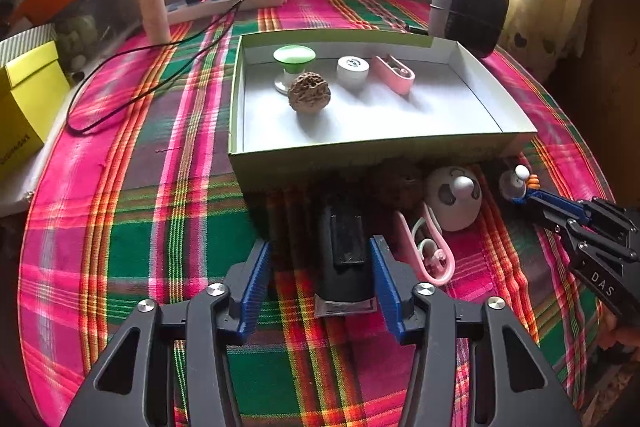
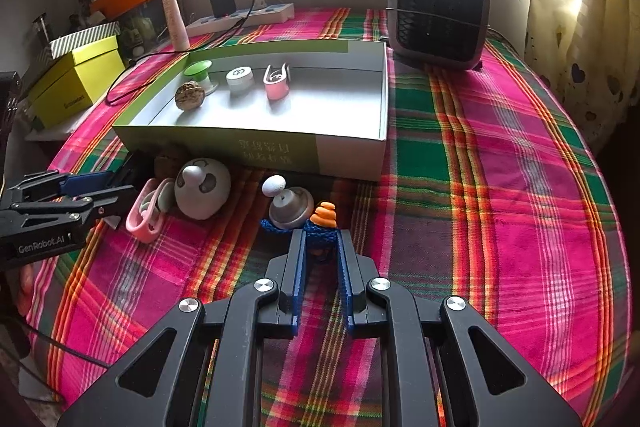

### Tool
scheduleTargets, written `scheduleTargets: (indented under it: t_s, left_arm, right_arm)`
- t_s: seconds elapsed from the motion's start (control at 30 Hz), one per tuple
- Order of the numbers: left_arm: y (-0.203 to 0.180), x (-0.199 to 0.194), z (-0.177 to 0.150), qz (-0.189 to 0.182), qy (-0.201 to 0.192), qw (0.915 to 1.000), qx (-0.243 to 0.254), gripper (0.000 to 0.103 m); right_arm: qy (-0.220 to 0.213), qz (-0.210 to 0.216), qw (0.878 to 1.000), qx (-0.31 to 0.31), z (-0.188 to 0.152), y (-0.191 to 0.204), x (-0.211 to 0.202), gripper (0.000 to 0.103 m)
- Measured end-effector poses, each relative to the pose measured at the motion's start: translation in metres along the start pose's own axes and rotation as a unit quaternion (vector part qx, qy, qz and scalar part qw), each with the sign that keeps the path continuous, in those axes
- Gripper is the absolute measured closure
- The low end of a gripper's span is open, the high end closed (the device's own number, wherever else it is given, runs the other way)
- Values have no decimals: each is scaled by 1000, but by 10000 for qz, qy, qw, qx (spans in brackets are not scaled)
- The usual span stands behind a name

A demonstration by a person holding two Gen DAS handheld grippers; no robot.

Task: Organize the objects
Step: 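Grasp the black rectangular device with the left gripper while the right gripper grasps the orange-and-blue toy figure, then carry the black device and toy figure over the tray with both grippers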

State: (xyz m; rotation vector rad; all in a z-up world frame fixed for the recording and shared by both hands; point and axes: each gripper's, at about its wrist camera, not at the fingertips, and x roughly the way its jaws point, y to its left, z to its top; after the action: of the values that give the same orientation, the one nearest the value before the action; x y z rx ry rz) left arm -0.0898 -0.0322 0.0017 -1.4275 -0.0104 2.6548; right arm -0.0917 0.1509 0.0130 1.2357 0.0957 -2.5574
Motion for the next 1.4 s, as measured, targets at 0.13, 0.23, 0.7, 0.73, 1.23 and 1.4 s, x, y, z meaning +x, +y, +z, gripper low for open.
scheduleTargets:
  t_s: [0.13, 0.23, 0.7, 0.73, 1.23, 1.4]
  left_arm:
    - [2, 1, 2, 41, -31, 10000, -29, 70]
    - [4, 1, 2, 38, -52, 10000, -66, 74]
    - [7, -1, 1, 0, -62, 9998, -165, 78]
    - [7, -1, 1, 1, -63, 9999, -161, 78]
    - [9, -4, -3, -31, -81, 9998, -199, 78]
    - [8, -8, -4, -28, -127, 9998, -180, 78]
  right_arm:
    - [-1, 15, 10000, 19, 0, -1, 0, 87]
    - [-1, 14, 10000, 19, 0, 0, 0, 87]
    - [-263, 712, 9962, 422, 0, -10, -20, 87]
    - [-294, 732, 9959, 438, 0, -10, -22, 87]
    - [-243, 646, 9970, 359, -1, -2, -21, 87]
    - [-251, 626, 9972, 319, 0, 1, -22, 87]
